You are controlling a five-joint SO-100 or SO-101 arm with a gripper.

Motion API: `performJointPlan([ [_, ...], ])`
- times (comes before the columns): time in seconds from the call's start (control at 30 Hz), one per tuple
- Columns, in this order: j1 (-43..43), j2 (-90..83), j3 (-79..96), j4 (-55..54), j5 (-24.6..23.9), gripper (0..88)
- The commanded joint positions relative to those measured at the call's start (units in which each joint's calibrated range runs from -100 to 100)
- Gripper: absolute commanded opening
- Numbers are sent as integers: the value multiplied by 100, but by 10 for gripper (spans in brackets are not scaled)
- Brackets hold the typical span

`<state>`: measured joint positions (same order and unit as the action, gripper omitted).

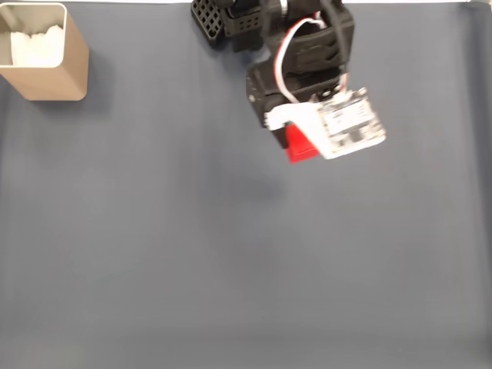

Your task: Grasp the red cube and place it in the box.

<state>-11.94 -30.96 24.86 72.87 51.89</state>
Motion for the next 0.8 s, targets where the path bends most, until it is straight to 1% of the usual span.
performJointPlan([
  [0.0, 520, 72, -643, 246, -73, 5],
  [0.37, 1798, 106, -908, 328, -44, 4],
  [0.77, 2863, 54, -1036, 311, -210, 0],
])
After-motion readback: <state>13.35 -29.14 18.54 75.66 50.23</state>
